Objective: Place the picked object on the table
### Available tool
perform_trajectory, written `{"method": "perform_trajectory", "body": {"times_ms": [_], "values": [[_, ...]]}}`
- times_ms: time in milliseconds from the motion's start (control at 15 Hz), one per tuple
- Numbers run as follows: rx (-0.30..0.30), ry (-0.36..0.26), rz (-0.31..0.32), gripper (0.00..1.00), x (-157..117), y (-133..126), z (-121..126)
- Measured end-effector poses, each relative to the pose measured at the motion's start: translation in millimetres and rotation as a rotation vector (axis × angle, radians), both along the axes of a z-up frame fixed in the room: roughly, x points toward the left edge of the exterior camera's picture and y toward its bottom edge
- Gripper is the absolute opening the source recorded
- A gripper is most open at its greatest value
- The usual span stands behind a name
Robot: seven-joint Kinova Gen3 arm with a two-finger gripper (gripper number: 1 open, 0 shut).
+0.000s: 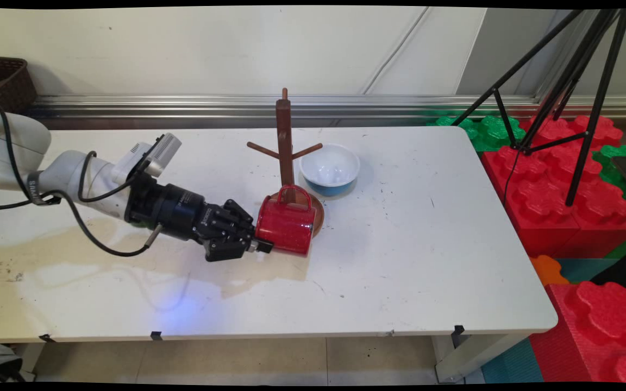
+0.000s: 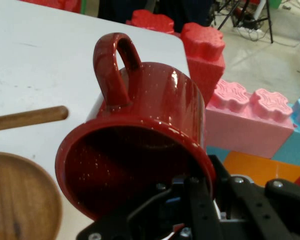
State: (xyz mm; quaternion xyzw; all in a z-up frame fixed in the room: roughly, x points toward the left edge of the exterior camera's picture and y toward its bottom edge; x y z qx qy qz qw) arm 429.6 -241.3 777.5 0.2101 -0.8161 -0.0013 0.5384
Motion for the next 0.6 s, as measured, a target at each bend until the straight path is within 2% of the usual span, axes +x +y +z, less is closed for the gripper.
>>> {"method": "perform_trajectory", "body": {"times_ms": [600], "values": [[0.035, 0.01, -0.052, 0.0, 4.5, 22.3, 13.9]]}}
